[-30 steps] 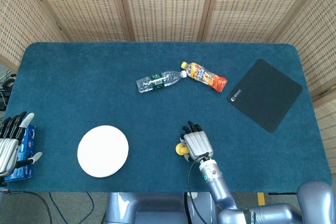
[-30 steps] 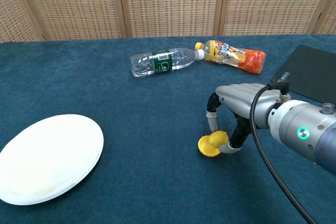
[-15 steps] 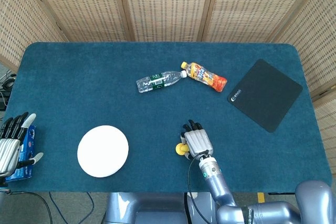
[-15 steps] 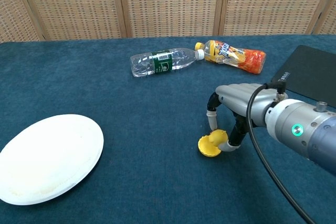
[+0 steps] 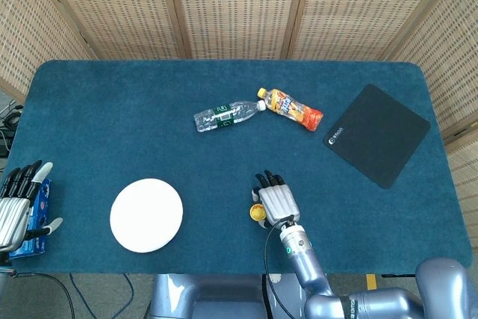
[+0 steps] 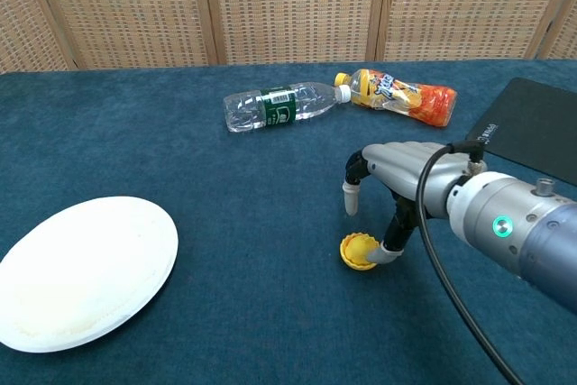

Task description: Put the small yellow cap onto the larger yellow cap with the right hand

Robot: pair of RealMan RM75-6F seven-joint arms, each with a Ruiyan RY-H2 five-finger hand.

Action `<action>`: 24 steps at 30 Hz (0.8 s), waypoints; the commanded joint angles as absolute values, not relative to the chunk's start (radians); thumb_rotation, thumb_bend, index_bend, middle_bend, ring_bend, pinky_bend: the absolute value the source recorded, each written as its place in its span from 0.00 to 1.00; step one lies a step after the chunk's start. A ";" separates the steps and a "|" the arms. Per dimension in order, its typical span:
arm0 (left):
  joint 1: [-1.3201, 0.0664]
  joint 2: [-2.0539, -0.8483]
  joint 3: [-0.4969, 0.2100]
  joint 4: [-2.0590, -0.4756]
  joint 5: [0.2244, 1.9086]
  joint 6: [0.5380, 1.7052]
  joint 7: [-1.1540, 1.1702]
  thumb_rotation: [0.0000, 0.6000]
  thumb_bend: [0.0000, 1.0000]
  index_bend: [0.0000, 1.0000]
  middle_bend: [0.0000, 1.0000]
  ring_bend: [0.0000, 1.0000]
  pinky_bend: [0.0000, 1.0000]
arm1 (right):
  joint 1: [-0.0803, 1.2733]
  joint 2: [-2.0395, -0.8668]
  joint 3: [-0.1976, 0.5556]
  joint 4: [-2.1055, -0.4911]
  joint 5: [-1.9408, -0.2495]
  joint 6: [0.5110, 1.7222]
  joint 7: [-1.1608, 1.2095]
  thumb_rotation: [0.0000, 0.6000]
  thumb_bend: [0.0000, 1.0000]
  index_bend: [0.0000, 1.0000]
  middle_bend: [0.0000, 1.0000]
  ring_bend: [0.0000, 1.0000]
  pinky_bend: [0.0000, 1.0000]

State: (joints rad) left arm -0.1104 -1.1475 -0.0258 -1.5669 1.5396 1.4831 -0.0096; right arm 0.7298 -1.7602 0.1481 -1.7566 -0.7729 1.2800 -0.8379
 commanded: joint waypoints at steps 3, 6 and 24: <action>-0.109 -1.147 -0.025 -1.570 1.541 1.487 -0.008 1.00 0.16 0.00 0.00 0.00 0.00 | 0.719 -1.747 0.142 -1.755 -0.785 1.282 -0.825 1.00 0.10 0.38 0.09 0.00 0.11; -0.109 -1.147 -0.025 -1.569 1.541 1.487 -0.007 1.00 0.16 0.00 0.00 0.00 0.00 | 0.709 -1.721 0.131 -1.765 -0.802 1.287 -0.823 1.00 0.10 0.33 0.06 0.00 0.09; -0.107 -1.149 -0.029 -1.571 1.530 1.487 0.010 1.00 0.16 0.00 0.00 0.00 0.00 | 0.467 -1.368 0.016 -1.741 -1.194 1.440 -0.377 1.00 0.07 0.00 0.00 0.00 0.00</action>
State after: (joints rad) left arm -0.1076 -1.1475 -0.0295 -1.5704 1.5292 1.4864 0.0072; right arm 0.5234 -1.4265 0.0506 -1.7737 -1.1296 1.3990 -0.4523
